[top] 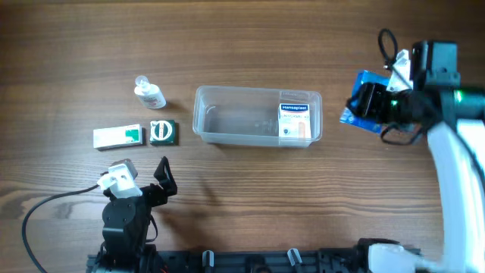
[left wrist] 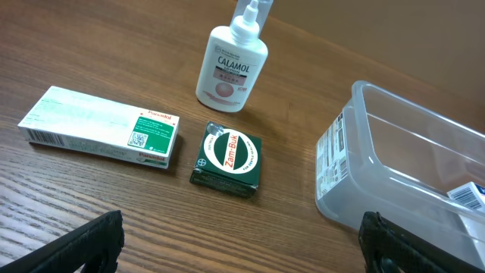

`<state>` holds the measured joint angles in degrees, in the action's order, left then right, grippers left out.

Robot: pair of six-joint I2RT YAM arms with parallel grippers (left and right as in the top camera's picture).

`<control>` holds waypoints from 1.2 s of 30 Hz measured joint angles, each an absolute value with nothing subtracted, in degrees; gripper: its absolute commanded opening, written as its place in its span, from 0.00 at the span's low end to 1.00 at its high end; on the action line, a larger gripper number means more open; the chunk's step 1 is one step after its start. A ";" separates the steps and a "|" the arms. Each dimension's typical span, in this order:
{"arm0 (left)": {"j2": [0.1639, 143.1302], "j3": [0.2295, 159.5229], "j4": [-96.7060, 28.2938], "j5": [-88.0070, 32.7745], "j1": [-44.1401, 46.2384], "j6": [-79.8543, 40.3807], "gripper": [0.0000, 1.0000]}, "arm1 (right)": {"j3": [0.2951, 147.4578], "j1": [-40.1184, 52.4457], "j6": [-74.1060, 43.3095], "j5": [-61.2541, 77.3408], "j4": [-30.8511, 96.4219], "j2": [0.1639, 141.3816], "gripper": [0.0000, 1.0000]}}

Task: Pack container
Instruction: 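Lift the Vicks box and carry it over the container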

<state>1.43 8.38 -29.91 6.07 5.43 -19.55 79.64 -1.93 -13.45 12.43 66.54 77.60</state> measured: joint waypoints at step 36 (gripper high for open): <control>1.43 8.38 -29.93 6.07 5.43 -19.55 1.00 | 79.66 30.28 -36.40 1.93 45.58 112.42 0.64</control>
